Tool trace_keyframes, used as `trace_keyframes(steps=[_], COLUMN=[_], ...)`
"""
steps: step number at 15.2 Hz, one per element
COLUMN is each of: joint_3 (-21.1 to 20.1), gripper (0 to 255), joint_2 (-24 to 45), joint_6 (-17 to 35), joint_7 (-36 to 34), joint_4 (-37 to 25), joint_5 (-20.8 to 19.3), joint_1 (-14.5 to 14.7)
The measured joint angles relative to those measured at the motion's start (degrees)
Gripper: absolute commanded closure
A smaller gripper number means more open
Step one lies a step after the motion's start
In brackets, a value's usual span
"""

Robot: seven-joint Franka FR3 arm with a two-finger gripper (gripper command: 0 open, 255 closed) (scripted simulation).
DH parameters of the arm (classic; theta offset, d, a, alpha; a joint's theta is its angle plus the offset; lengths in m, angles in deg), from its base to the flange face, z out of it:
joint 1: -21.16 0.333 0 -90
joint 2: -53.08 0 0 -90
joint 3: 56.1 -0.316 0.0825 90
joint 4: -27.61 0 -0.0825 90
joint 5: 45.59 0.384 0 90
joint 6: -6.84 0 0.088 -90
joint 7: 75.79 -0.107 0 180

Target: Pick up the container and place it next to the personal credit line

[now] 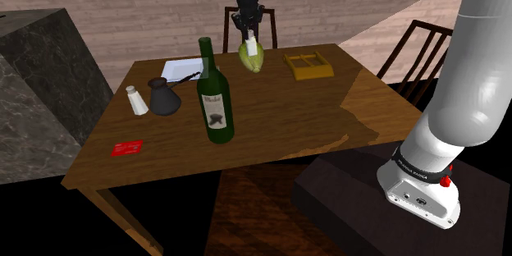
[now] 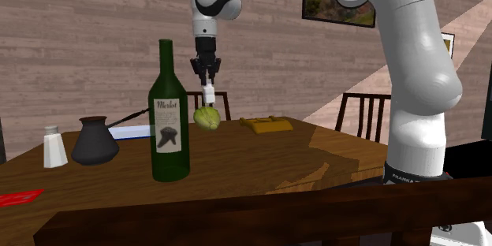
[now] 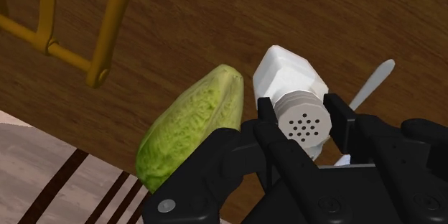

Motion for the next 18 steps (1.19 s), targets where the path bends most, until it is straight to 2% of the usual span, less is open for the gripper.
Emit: trace_keyframes(steps=[5,12,18], joint_3=[-0.5,-3.4,-5.5], gripper=[255,255,255], joint_2=[0.0,1.7,5.9], joint_6=[-2.2,-1.2,-1.2], joint_7=[-1.2,-9.8,-17.0], joint_4=[-2.0,-1.5,-4.6], joint_5=[-0.1,-1.5,-3.1], joint_1=[1.0,6.4,11.4])
